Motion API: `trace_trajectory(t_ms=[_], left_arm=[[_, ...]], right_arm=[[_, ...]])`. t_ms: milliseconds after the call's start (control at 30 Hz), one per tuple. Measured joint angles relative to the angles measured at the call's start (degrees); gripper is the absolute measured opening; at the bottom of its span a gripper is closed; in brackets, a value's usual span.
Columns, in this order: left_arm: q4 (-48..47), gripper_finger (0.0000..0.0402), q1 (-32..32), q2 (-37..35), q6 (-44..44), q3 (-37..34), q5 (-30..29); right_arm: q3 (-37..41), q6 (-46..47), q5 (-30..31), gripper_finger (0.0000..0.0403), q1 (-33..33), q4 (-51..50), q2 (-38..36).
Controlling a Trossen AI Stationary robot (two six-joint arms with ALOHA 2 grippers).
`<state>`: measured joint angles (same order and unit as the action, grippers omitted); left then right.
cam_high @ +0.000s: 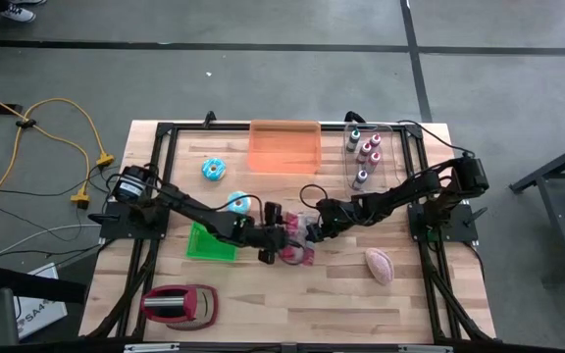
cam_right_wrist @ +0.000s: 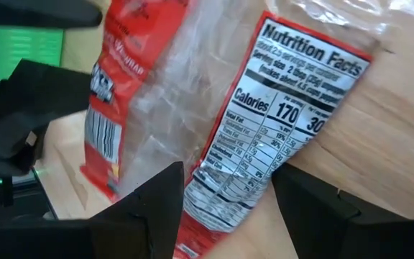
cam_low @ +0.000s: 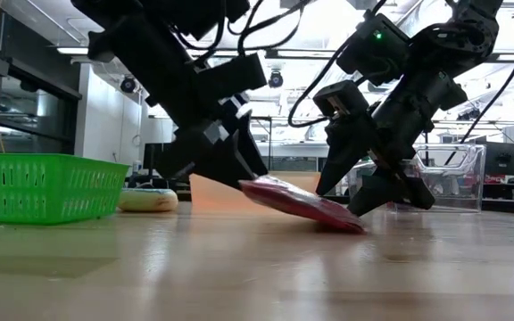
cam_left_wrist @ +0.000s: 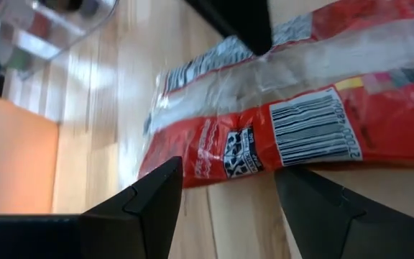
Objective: Pick & Place Food Item
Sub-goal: Put the popcorn bag into the orange bin
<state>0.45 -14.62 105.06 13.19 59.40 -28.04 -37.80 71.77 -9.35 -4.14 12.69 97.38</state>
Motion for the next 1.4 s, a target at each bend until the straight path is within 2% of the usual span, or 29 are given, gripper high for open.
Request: trace_trajectory(t_ms=[500, 667, 900, 1333, 1400], left_arm=[[3.89, 0.0213, -0.61, 0.00, 7.06, 0.02, 0.20], [4.46, 0.0199, -0.64, 0.00, 9.42, 0.02, 0.74], [4.46, 0.0144, -0.64, 0.00, 11.94, 0.04, 1.78], [5.56, 0.0014, -0.95, 0.00, 14.12, 0.04, 1.36], [5.94, 0.0005, -1.25, 0.00, 14.69, 0.04, 1.17]], right_arm=[[0.07, -0.50, -0.05, 0.0204, -0.78, 1.35, 0.02], [0.11, -0.82, -0.40, 0.0204, -0.81, 2.09, 0.04], [0.11, -0.85, -1.15, 0.0204, -0.81, 2.48, 0.04], [0.09, -1.14, -1.44, 0.0204, -1.76, 3.13, 0.04], [0.09, -1.36, -1.53, 0.0204, -2.20, 3.59, 0.04]])
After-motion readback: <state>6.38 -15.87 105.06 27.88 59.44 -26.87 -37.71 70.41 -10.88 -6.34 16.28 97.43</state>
